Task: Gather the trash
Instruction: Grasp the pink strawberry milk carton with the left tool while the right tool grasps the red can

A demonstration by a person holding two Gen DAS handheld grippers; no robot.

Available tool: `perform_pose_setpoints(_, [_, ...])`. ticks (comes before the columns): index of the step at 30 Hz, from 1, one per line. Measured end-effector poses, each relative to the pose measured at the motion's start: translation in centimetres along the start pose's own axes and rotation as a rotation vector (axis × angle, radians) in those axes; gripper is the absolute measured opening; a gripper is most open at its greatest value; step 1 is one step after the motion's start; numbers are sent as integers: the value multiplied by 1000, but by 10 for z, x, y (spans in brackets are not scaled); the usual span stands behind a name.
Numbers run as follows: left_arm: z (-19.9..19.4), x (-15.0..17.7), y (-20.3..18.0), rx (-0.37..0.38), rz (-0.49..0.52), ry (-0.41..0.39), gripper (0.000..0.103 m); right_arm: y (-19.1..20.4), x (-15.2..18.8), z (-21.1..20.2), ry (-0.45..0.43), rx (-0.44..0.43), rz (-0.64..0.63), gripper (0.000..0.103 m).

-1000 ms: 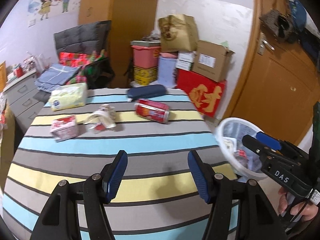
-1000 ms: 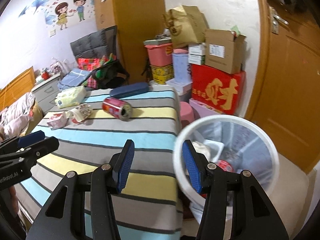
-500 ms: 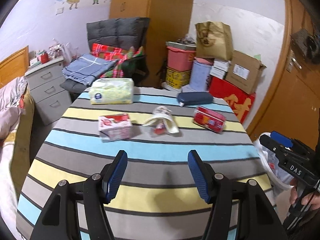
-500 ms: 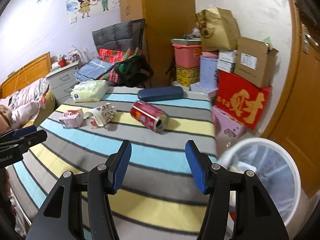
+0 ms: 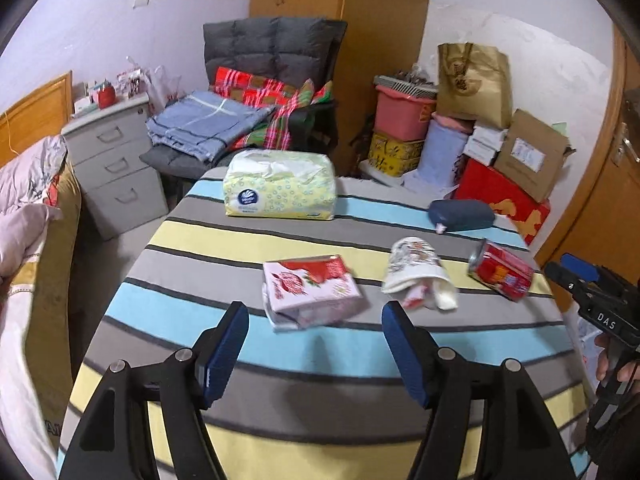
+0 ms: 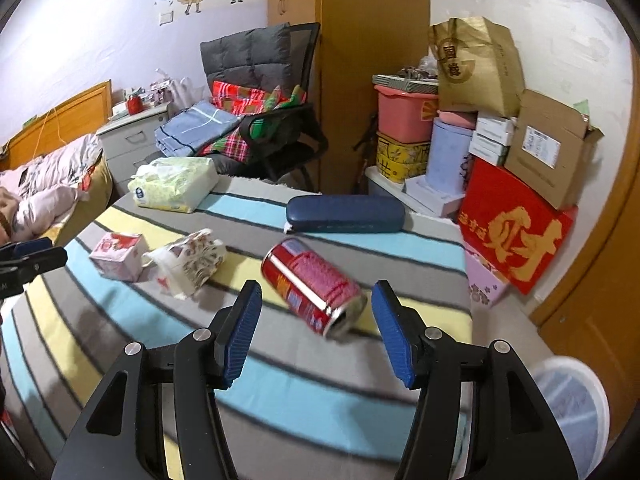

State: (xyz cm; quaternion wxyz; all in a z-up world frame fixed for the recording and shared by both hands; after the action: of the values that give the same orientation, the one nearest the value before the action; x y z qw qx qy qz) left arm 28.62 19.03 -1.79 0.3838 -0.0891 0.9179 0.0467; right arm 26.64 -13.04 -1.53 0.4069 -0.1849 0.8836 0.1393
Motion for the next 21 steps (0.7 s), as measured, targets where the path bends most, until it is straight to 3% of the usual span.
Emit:
perform_pose_setpoints(15, [68, -21, -14, 30, 43, 88, 70, -11, -7, 46, 132, -60, -63, 62])
perform_pose_setpoints(21, [81, -17, -29, 22, 72, 108, 76, -15, -6, 55, 163, -59, -67, 64])
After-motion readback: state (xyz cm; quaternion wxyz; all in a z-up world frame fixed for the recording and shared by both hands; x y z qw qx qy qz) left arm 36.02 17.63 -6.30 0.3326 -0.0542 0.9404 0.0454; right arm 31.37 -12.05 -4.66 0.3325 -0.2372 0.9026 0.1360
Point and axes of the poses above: each gripper's, at about its wrist camera, not at the fingertips, and z roughly the way its jaws point, y to its left, x to its underside, the point moved 2 cm from there along z, roughly the way its jaws point, and after that the axes turned 11 degrees about -x, right-handed, at the moved point
